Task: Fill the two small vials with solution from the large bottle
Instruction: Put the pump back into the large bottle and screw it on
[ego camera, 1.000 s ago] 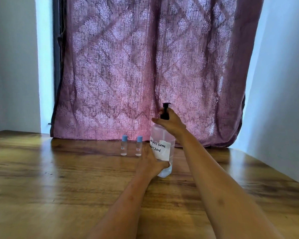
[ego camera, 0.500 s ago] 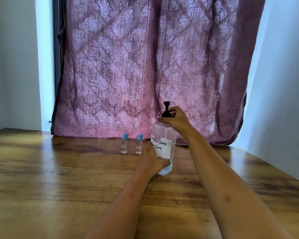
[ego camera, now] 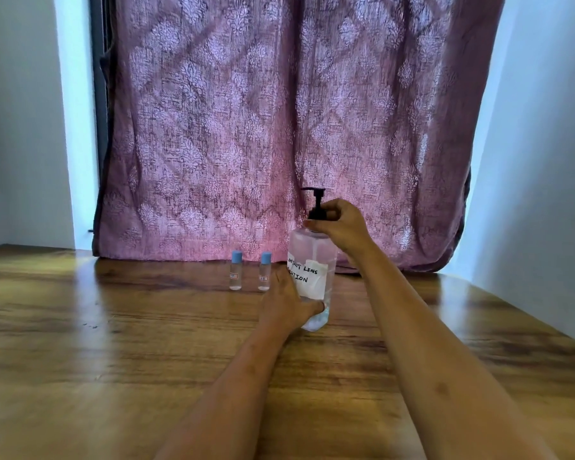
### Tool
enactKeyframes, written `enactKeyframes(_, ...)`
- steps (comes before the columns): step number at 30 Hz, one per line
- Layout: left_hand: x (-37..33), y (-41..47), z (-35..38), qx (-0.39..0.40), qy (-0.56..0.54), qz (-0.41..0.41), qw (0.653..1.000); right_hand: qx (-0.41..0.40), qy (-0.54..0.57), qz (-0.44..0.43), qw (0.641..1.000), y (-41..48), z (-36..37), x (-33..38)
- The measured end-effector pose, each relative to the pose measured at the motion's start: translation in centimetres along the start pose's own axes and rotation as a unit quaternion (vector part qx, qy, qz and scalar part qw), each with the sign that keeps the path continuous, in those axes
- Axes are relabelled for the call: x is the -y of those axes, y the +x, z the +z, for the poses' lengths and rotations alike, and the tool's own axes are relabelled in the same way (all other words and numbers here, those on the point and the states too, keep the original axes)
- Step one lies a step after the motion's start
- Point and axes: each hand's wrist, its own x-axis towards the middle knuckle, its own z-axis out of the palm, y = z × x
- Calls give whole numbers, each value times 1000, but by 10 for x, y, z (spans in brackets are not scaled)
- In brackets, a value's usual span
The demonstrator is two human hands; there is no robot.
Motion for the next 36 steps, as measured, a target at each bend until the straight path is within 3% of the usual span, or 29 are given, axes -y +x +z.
enactKeyframes(2,0,-1,0,-3,-6,2,1000,-32,-40,6,999,1,7,2)
enactKeyframes(6,0,-1,0,-6,-19,0,1000,45,-62,12,997,1,16,-1)
enactKeyframes(10,0,1,-1,5,-3,-4,1000,102,22,31,994,-1,6,2)
enactKeyframes(14,0,1,-1,12,2,-11,1000,54,35,15,998,0,2,-3)
enactKeyframes(18,-1,-1,-2,4,1,-2,1000,-34,-38,-5,999,3,13,-5)
enactKeyframes(22,1,-1,-2,0,-14,-4,1000,35,-95,19,995,9,17,-3)
enactKeyframes(26,0,1,-1,10,-9,-14,1000,95,46,35,994,7,5,0)
enactKeyframes(30,0,1,-1,9,-2,-13,1000,72,70,20,995,7,0,-1)
enactKeyframes(36,-4,-3,-2,5,-31,-2,1000,-12,-17,16,1000,6,16,-2)
